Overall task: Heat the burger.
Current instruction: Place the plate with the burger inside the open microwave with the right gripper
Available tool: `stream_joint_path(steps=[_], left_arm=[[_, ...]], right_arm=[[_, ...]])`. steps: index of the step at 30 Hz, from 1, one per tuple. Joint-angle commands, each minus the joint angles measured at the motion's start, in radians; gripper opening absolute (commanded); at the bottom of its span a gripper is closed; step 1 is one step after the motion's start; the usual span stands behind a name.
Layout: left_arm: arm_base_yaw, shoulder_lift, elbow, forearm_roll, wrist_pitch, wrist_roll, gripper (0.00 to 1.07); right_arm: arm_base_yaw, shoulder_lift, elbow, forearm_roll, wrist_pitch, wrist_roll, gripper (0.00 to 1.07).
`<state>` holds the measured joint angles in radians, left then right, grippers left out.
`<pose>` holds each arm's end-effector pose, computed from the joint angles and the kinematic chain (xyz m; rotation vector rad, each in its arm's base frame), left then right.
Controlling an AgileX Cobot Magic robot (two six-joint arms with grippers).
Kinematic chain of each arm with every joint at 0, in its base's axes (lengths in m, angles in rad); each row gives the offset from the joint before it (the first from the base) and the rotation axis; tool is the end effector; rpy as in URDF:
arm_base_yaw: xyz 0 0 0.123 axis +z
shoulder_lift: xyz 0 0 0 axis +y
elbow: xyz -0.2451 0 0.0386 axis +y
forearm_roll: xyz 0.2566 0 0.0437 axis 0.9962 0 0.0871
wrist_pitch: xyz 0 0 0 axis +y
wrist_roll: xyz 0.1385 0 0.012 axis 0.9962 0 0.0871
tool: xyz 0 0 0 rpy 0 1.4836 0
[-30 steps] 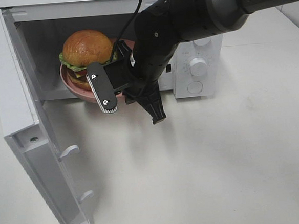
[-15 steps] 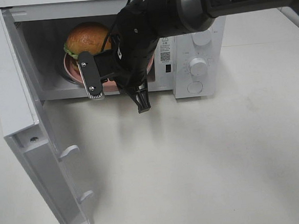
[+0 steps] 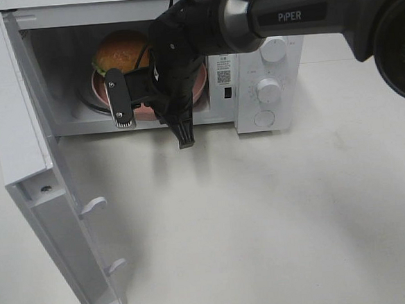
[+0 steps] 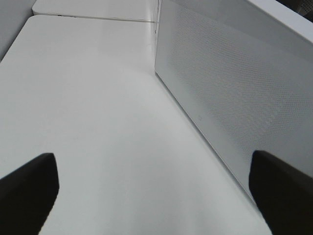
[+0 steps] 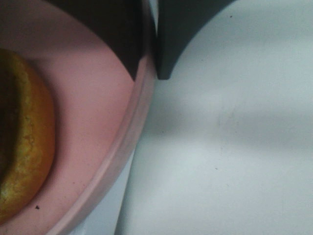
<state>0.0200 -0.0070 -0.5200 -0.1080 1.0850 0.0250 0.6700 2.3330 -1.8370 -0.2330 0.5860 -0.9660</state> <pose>0.0781 -0.0117 0.2641 0.0134 2.0383 -0.1008 0.4187 0.3090 0.0752 -2.0146 1.6113 -0.3505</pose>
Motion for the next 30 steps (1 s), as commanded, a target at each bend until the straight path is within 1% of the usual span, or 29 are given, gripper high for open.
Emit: stream_joint_path(steps=[1,6,8,9,10,11,13,16,24,30], left_arm=[[0.0,-0.015,0.003,-0.001,-0.014,-0.003,0.98],[0.0,-0.015,0.003,-0.001,-0.014,-0.003,0.98],[0.0,-0.015,0.003,-0.001,-0.014,-0.003,0.98],[0.0,-0.015,0.003,-0.001,-0.014,-0.003,0.98],[0.0,-0.015,0.003,-0.001,-0.014,-0.003,0.98],[0.0,-0.015,0.003,-0.001,-0.014,-0.003,0.98],[0.0,-0.015,0.003,-0.001,-0.014,-0.003,0.98],[0.0,-0.015,0.003,-0.001,-0.014,-0.003,0.98],[0.0,-0.015,0.003,-0.001,-0.014,-0.003,0.98],[0.0,-0.015,0.003,-0.001,-0.014,-0.003,0.98]], right_arm=[[-0.014,0.001,-0.033,-0.02,-0.039,0.018,0.0],[-0.016,0.026,-0.08,-0.021,-0.038,0.018,0.0],[-0.016,0.049,-0.119,-0.02,-0.037,0.023,0.0],[-0.016,0.049,-0.119,-0.02,-0.037,0.023,0.0],[-0.016,0.068,-0.152,-0.018,-0.037,0.035,0.0],[-0.016,0.068,-0.152,-0.018,-0.037,0.035,0.0],[-0.016,0.092,-0.196,-0.016,-0.034,0.052,0.0],[-0.016,0.111,-0.223,-0.014,-0.034,0.052,0.0],[-0.015,0.15,-0.266,-0.012,-0.039,0.04,0.0],[-0.013,0.151,-0.266,-0.012,-0.05,0.032,0.01]])
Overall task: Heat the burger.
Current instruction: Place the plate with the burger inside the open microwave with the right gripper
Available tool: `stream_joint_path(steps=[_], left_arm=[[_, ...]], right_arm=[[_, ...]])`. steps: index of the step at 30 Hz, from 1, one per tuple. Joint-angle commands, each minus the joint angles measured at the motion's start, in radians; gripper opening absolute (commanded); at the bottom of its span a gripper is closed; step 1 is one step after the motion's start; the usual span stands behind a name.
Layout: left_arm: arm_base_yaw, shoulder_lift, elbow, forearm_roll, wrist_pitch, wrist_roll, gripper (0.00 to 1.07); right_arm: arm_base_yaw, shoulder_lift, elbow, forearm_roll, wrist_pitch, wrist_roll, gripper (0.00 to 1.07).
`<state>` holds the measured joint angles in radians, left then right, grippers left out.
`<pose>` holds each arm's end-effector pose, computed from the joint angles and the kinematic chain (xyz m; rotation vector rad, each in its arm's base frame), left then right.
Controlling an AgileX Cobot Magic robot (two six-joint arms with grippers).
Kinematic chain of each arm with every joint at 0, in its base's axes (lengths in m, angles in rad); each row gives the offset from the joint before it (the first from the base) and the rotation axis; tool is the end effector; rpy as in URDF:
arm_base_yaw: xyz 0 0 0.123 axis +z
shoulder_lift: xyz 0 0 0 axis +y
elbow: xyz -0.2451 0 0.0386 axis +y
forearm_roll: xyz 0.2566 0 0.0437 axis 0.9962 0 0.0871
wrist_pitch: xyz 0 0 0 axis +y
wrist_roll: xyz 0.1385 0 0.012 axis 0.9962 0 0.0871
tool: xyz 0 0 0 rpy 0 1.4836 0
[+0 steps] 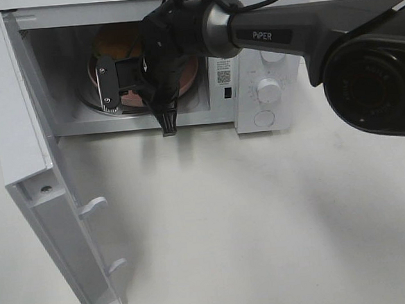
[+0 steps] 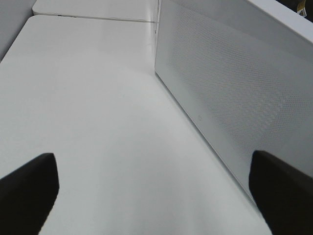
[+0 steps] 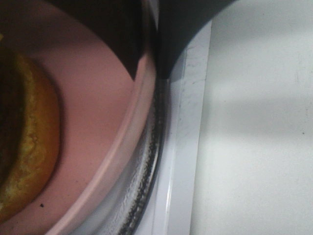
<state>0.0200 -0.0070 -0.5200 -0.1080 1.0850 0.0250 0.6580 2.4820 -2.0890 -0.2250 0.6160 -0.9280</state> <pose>0.0781 -0.0117 0.2641 0.0134 2.0383 -0.1008 0.4506 0.3256 0.0759 -1.9028 1.6278 -0.3515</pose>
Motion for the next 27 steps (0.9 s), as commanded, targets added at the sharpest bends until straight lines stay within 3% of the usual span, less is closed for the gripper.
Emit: stream_joint_path(steps=[1,16,22,26,27], left_arm=[[0.0,-0.015,0.003,-0.001,-0.014,-0.003,0.98],[0.0,-0.015,0.003,-0.001,-0.014,-0.003,0.98],[0.0,-0.015,0.003,-0.001,-0.014,-0.003,0.98],[0.0,-0.015,0.003,-0.001,-0.014,-0.003,0.98],[0.0,-0.015,0.003,-0.001,-0.014,-0.003,0.98]], right_arm=[[-0.001,0.002,-0.014,-0.013,-0.095,-0.006,0.01],[0.01,0.02,-0.014,0.006,-0.131,-0.005,0.07],[0.01,0.023,-0.014,0.004,-0.132,0.016,0.2],[0.008,0.023,-0.014,0.003,-0.124,0.04,0.38],[0.008,0.023,-0.014,0.003,-0.124,0.04,0.38]])
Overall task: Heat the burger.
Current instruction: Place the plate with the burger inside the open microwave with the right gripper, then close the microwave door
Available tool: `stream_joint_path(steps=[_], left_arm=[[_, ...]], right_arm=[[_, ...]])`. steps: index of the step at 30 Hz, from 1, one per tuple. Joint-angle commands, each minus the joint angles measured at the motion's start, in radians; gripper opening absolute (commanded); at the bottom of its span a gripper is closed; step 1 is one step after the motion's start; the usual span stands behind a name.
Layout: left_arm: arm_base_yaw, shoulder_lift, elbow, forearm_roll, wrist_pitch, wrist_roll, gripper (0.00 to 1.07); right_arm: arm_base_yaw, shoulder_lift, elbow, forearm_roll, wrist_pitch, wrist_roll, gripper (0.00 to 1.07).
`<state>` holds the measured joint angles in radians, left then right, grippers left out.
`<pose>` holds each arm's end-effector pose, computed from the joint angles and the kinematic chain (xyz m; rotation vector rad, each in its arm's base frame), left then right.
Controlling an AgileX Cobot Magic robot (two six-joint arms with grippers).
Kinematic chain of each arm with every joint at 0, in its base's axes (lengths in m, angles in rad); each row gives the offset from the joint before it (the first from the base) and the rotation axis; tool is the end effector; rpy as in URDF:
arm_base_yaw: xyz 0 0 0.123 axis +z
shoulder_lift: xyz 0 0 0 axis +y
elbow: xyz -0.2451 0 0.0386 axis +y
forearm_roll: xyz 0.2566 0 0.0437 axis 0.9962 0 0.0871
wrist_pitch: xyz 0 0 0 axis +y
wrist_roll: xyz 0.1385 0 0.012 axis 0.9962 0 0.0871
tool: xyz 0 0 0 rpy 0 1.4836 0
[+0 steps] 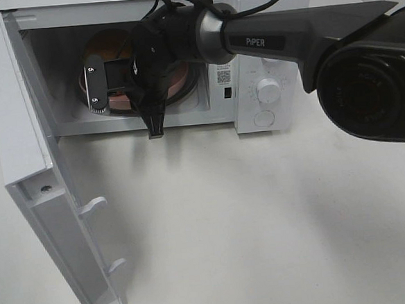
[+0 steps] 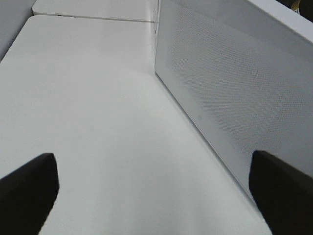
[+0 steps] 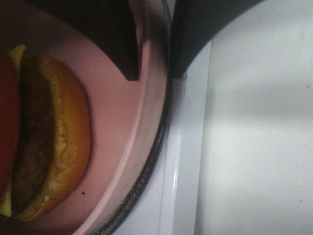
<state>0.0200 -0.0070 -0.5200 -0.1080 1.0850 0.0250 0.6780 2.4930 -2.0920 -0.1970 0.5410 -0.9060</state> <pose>0.0781 -0.0117 0.2641 0.0134 2.0383 -0.1008 0.4477 0.3425 0.0767 -1.8407 1.5925 -0.3026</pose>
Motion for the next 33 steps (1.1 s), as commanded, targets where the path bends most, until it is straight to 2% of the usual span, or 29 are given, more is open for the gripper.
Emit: stream_joint_path(steps=[1,6,11,14,16,22,25,28,33], left_arm=[[0.0,-0.015,0.003,-0.001,-0.014,-0.003,0.98],[0.0,-0.015,0.003,-0.001,-0.014,-0.003,0.98],[0.0,-0.015,0.003,-0.001,-0.014,-0.003,0.98],[0.0,-0.015,0.003,-0.001,-0.014,-0.003,0.98],[0.0,-0.015,0.003,-0.001,-0.014,-0.003,0.98],[0.0,-0.015,0.003,-0.001,-0.014,-0.003,0.98],[0.0,-0.015,0.003,-0.001,-0.014,-0.003,0.98],[0.0,-0.015,0.003,-0.001,-0.014,-0.003,0.98],[0.0,-0.015,0.003,-0.001,-0.014,-0.003,0.98]], right_arm=[[-0.012,0.012,-0.011,-0.025,-0.049,0.019,0.44],[-0.012,0.007,-0.006,-0.022,-0.051,0.019,0.54],[-0.012,-0.04,0.077,0.004,-0.114,0.036,0.69],[-0.012,-0.047,0.09,0.004,-0.121,0.04,0.71],[-0.012,-0.091,0.162,0.001,-0.178,0.04,0.78],[-0.012,-0.141,0.243,-0.005,-0.22,0.04,0.78],[-0.012,-0.216,0.377,-0.007,-0.285,0.04,0.78],[-0.012,-0.251,0.423,-0.011,-0.306,0.04,0.78],[-0.013,-0.353,0.564,-0.033,-0.346,0.044,0.77]])
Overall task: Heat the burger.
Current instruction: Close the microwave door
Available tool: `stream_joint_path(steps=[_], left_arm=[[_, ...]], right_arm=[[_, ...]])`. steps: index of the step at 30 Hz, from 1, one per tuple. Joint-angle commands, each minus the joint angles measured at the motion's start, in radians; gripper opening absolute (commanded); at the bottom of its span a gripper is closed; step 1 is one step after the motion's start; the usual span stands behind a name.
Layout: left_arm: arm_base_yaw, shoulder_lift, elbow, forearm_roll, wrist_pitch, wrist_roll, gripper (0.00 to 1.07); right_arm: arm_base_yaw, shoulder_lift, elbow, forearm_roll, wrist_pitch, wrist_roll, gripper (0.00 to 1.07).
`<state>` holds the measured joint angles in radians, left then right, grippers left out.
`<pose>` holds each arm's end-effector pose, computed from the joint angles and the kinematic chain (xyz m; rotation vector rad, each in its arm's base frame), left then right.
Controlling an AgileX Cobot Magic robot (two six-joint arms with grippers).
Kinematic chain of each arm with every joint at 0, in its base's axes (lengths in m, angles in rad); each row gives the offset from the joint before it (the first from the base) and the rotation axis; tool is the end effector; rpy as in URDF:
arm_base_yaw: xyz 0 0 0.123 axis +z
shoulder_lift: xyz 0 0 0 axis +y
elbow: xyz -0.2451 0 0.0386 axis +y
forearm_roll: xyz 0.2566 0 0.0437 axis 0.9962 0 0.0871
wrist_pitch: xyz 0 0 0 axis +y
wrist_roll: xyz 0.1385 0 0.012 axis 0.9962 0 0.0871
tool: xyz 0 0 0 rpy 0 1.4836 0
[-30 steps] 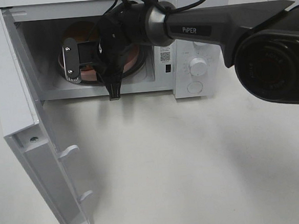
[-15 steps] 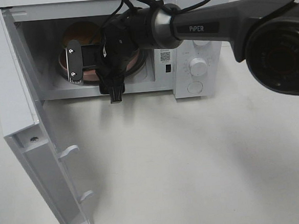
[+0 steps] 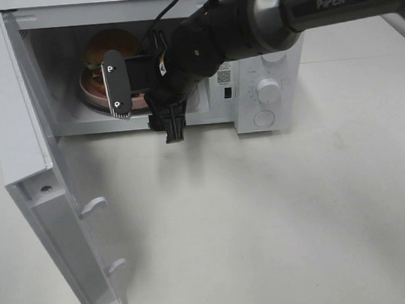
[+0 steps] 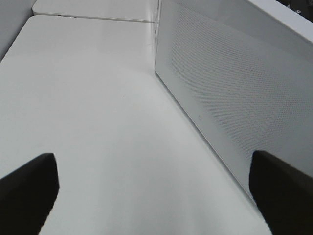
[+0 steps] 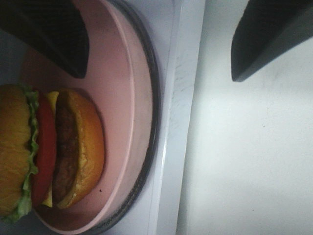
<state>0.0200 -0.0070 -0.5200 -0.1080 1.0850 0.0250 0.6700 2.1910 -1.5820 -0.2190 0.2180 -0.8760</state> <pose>0.0781 -0.0117 0.2641 0.0134 2.0383 -0.1008 0.4056 0.3130 0.0959 -1.7722 1.4965 -0.2681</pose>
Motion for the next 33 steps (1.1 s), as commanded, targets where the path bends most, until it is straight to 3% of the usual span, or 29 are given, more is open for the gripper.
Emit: stream_joint_path(steps=[1,15,33], left_arm=[[0.0,-0.015,0.003,-0.001,-0.014,-0.003,0.98],[0.0,-0.015,0.003,-0.001,-0.014,-0.003,0.98],[0.0,-0.015,0.003,-0.001,-0.014,-0.003,0.98]], right_arm=[[-0.005,-0.051,0.054,-0.011,-0.023,0.014,0.77],[-0.024,-0.295,0.355,-0.02,-0.045,0.054,0.76],[-0.026,-0.651,0.66,0.026,0.011,0.427,0.76]])
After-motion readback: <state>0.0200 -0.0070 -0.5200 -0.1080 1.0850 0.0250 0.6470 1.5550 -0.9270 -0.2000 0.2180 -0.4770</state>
